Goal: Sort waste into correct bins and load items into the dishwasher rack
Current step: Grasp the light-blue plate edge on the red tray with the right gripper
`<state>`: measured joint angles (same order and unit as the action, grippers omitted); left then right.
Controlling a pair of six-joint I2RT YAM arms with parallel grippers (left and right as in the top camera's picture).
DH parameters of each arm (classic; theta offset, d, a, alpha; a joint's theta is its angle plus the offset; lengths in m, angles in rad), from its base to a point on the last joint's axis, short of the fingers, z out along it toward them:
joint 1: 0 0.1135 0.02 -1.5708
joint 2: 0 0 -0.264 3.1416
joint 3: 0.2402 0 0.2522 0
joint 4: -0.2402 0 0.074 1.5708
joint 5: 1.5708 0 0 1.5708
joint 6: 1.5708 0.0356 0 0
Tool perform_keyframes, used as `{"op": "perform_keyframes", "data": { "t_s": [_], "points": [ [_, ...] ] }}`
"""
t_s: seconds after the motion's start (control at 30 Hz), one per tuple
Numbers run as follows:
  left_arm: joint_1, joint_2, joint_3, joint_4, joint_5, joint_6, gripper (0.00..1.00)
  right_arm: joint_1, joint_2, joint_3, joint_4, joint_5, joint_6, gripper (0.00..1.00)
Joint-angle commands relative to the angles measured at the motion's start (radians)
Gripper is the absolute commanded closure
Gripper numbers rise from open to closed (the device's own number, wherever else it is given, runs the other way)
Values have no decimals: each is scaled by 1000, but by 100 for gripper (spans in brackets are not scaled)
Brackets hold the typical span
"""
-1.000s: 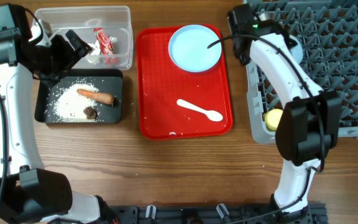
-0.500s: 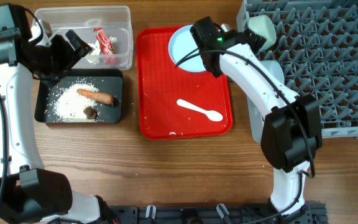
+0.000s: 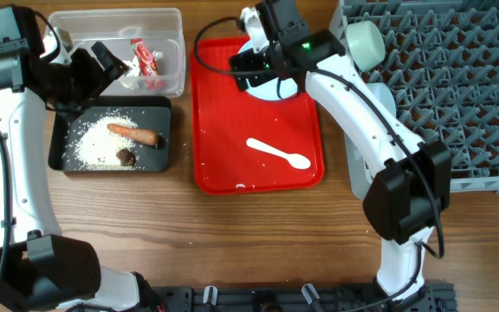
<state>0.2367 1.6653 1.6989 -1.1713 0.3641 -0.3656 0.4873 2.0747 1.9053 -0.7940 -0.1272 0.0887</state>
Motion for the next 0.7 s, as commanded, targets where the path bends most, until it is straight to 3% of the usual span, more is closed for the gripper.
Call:
{"op": "perform_keyframes", "data": {
  "t_s": [0.0,0.23,0.3,0.37,0.4,0.67],
  "points": [
    [2,0,3,0,2,-9,0,-8,98,12,-97,167,542,0],
    [2,0,3,0,2,-9,0,-22,208,11,-78,160,652,4],
    [2,0,3,0,2,-9,0,-39,228,11,-86,155,730,15],
    [2,0,3,0,2,-9,0,-58,246,11,-90,152,784,36],
    [2,0,3,0,2,-9,0,-64,254,11,-90,153,787,39],
    [2,0,3,0,2,-9,0,-94,307,11,-47,174,864,42]
  ]
}}
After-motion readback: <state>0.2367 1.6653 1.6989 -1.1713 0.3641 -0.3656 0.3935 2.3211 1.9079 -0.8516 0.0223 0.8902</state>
